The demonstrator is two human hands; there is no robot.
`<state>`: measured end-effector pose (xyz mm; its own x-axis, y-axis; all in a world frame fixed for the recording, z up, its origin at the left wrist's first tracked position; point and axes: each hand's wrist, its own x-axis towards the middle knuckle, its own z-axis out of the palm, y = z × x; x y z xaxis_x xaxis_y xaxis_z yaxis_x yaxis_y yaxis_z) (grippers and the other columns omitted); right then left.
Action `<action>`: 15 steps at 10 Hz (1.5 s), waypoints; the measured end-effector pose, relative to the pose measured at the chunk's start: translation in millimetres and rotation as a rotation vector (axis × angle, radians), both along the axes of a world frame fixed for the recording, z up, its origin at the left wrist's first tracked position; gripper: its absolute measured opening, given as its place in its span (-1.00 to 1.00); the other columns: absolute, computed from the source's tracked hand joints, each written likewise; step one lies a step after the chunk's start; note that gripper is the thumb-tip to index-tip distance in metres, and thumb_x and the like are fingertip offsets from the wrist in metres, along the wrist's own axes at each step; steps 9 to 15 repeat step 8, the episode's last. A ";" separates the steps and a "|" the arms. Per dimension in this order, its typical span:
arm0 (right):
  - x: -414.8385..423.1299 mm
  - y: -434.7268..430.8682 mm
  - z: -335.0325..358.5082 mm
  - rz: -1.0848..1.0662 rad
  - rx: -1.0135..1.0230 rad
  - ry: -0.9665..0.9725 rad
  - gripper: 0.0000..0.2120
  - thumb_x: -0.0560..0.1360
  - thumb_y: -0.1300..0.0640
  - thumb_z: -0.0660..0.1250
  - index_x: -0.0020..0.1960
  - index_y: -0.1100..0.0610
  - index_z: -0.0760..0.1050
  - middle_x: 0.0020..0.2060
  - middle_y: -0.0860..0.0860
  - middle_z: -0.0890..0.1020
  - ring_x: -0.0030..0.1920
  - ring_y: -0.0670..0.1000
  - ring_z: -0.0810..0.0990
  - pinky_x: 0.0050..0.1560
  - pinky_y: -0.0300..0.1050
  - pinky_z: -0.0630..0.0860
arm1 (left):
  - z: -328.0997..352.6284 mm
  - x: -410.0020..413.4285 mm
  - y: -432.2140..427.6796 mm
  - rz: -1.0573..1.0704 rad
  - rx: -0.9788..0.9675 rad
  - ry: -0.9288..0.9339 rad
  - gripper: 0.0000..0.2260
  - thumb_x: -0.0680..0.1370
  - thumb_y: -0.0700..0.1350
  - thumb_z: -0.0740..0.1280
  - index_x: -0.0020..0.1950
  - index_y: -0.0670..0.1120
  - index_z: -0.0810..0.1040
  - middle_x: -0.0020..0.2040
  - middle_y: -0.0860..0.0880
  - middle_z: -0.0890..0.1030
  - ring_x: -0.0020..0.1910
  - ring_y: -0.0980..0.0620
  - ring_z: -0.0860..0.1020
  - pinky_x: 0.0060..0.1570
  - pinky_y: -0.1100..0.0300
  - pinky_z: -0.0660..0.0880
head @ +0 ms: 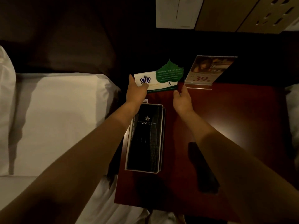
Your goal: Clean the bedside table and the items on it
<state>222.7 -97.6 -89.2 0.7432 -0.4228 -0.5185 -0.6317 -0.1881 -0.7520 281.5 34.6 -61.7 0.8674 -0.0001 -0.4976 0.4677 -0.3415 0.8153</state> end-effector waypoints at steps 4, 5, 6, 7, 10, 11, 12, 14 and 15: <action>8.3 -2.6 -19.5 -0.067 0.155 -0.131 -0.50 0.51 0.30 0.07 0.43 0.04 0.24 0.30 0.11 0.47 0.34 0.09 0.36 0.21 -0.20 0.18 | -13.1 10.0 -7.8 -0.011 -0.046 -0.070 -0.49 0.54 -0.35 0.17 0.46 -0.08 0.20 0.22 -0.04 0.46 0.12 0.06 0.41 0.10 0.20 0.36; 8.1 -1.5 -19.2 -0.072 0.148 -0.134 -0.48 0.52 0.28 0.07 0.46 0.03 0.20 0.34 0.12 0.43 0.38 0.10 0.31 0.29 -0.14 0.22 | -14.9 11.8 -7.4 -0.006 -0.051 -0.073 -0.49 0.53 -0.34 0.17 0.46 -0.07 0.20 0.16 0.00 0.46 0.12 0.06 0.42 0.10 0.22 0.36; 5.9 -1.1 -21.5 -0.060 0.149 -0.137 -0.49 0.52 0.30 0.07 0.45 0.04 0.21 0.32 0.08 0.44 0.34 0.08 0.35 0.25 -0.28 0.24 | -19.4 13.9 -5.9 -0.007 -0.040 -0.064 -0.47 0.53 -0.33 0.18 0.48 -0.07 0.17 0.21 -0.03 0.47 0.12 0.06 0.43 0.09 0.22 0.36; 4.7 -1.2 -11.3 -0.103 0.191 -0.139 -0.48 0.55 0.28 0.08 0.49 0.08 0.14 0.37 0.06 0.39 0.37 0.05 0.34 0.35 -0.31 0.28 | -17.5 13.4 -3.0 -0.011 -0.017 -0.053 -0.43 0.54 -0.31 0.19 0.51 -0.08 0.09 0.31 -0.06 0.47 0.03 0.12 0.48 -0.02 0.26 0.42; -9.5 0.9 -6.1 -0.208 0.206 -0.173 -0.49 0.57 0.25 0.09 0.50 0.13 0.10 0.45 0.09 0.29 0.44 0.05 0.26 0.43 -0.12 0.21 | -12.5 12.4 2.0 0.028 0.012 -0.087 -0.41 0.55 -0.29 0.18 0.53 -0.07 0.04 0.36 -0.05 0.45 0.14 0.07 0.51 0.04 0.25 0.44; -9.5 0.9 -6.1 -0.208 0.206 -0.173 -0.49 0.57 0.25 0.09 0.50 0.13 0.10 0.45 0.09 0.29 0.44 0.05 0.26 0.43 -0.12 0.21 | -12.5 12.4 2.0 0.028 0.012 -0.087 -0.41 0.55 -0.29 0.18 0.53 -0.07 0.04 0.36 -0.05 0.45 0.14 0.07 0.51 0.04 0.25 0.44; -9.5 0.9 -6.1 -0.208 0.206 -0.173 -0.49 0.57 0.25 0.09 0.50 0.13 0.10 0.45 0.09 0.29 0.44 0.05 0.26 0.43 -0.12 0.21 | -12.5 12.4 2.0 0.028 0.012 -0.087 -0.41 0.55 -0.29 0.18 0.53 -0.07 0.04 0.36 -0.05 0.45 0.14 0.07 0.51 0.04 0.25 0.44; -9.5 0.9 -6.1 -0.208 0.206 -0.173 -0.49 0.57 0.25 0.09 0.50 0.13 0.10 0.45 0.09 0.29 0.44 0.05 0.26 0.43 -0.12 0.21 | -12.5 12.4 2.0 0.028 0.012 -0.087 -0.41 0.55 -0.29 0.18 0.53 -0.07 0.04 0.36 -0.05 0.45 0.14 0.07 0.51 0.04 0.25 0.44; -9.5 0.9 -6.1 -0.208 0.206 -0.173 -0.49 0.57 0.25 0.09 0.50 0.13 0.10 0.45 0.09 0.29 0.44 0.05 0.26 0.43 -0.12 0.21 | -12.5 12.4 2.0 0.028 0.012 -0.087 -0.41 0.55 -0.29 0.18 0.53 -0.07 0.04 0.36 -0.05 0.45 0.14 0.07 0.51 0.04 0.25 0.44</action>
